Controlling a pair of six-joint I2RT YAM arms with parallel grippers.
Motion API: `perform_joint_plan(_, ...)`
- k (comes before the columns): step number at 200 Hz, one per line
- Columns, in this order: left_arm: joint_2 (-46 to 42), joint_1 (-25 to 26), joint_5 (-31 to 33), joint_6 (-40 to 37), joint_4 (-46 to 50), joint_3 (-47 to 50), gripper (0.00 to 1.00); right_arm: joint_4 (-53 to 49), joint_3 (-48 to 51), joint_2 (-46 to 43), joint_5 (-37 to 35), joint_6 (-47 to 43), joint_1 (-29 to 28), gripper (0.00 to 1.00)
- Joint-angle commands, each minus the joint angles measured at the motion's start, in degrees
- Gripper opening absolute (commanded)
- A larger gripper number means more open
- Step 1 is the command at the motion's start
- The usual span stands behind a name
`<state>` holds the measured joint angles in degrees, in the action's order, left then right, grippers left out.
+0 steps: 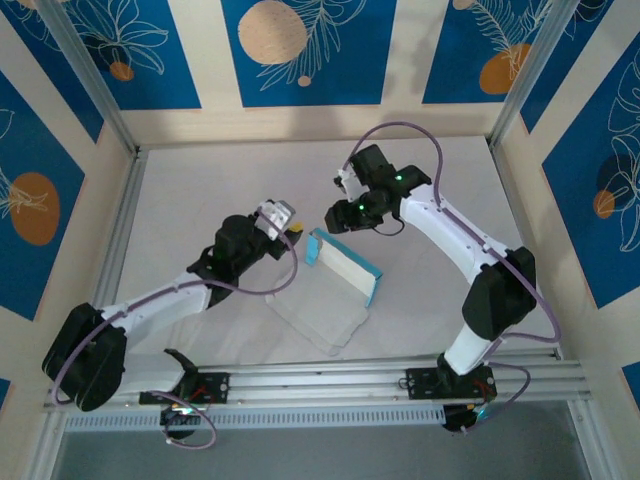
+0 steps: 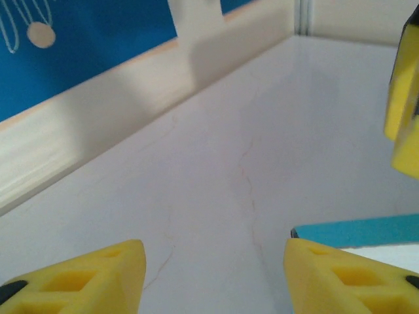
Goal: Fold the paper box
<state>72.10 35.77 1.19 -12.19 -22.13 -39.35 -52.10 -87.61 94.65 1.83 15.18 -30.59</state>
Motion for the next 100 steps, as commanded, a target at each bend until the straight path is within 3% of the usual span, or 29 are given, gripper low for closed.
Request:
perform_joint_plan(1,-0.37,-3.09,-10.32,-11.69,14.11,-3.61,0.61,-1.12,3.52,-3.39,-2.87,-1.19,1.00,0.52)
perform_joint_plan(24,2.36,-5.71,-18.64,-19.99,15.83,-2.87,0.62,4.57,7.63,-4.65,2.21,0.26,3.66,0.47)
perform_joint_plan(50,8.49,-7.12,-28.55,-24.15,18.19,-6.06,0.61,12.93,12.92,-4.05,12.07,-0.80,5.85,0.46)
perform_joint_plan(61,11.37,-7.12,-31.74,-25.36,21.28,-8.62,0.62,15.24,14.40,-3.89,12.60,-0.91,6.07,0.46)
perform_joint_plan(100,18.32,-7.12,-31.01,-26.28,21.42,-11.99,0.65,19.39,15.98,-1.29,20.23,2.65,10.15,0.46)
